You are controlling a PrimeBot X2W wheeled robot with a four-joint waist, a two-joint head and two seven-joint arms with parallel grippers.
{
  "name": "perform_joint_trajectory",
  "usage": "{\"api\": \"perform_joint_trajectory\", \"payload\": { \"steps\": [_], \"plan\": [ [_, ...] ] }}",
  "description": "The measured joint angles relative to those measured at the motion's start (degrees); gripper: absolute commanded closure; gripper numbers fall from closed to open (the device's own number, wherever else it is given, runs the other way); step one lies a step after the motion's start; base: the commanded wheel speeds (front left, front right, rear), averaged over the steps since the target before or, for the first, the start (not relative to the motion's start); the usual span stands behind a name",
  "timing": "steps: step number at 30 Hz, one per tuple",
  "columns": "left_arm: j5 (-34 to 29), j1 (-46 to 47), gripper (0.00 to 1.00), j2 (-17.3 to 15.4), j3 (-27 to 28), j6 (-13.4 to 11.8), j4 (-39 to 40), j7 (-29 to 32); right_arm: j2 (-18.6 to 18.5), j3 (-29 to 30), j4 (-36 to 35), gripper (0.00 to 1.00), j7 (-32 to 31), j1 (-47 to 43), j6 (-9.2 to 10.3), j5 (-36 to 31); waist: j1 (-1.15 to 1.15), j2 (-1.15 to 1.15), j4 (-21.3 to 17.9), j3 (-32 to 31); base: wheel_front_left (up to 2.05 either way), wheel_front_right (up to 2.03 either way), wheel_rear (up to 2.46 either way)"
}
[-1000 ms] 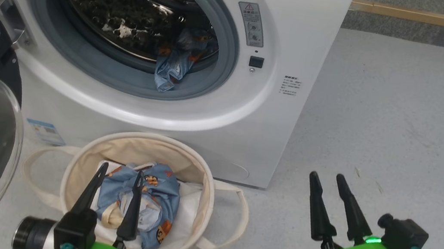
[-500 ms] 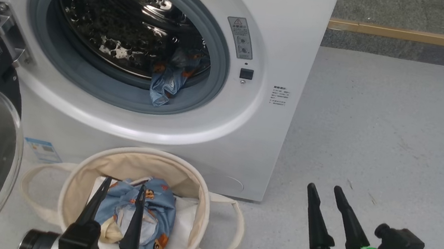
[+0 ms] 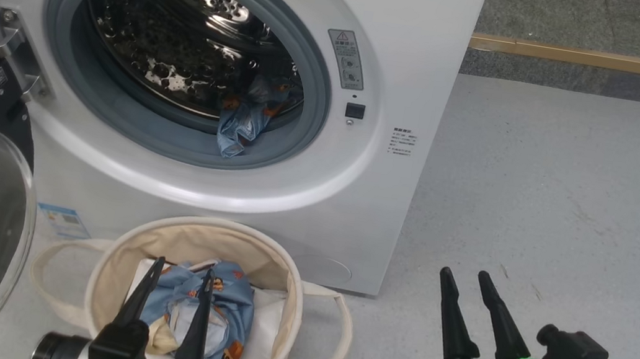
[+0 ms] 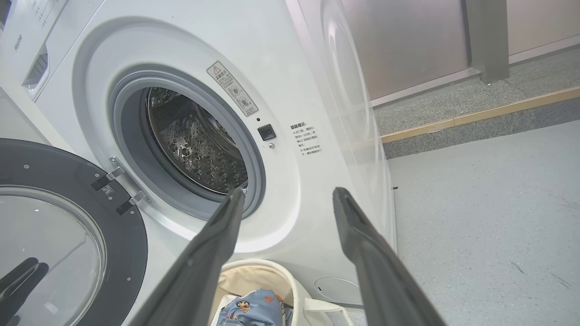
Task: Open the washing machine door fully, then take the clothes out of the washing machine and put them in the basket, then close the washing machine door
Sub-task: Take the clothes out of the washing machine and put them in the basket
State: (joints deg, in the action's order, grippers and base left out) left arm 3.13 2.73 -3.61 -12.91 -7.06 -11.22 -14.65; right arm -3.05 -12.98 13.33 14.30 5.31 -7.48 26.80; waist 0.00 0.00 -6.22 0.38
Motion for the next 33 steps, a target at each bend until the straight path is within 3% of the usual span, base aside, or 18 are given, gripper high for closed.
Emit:
{"api": "perform_joint_trajectory", "payload": {
  "steps": [33],
  "plan": [
    [0.0, 0.2, 0.0, -0.1, 0.7, -0.5, -0.3, 0.0, 0.0, -0.8, 0.0, 0.0, 0.0, 0.0, 0.0, -0.2, 0.0, 0.0, 0.1, 1.8, 0.0, 0.0, 0.0]
  ]
}}
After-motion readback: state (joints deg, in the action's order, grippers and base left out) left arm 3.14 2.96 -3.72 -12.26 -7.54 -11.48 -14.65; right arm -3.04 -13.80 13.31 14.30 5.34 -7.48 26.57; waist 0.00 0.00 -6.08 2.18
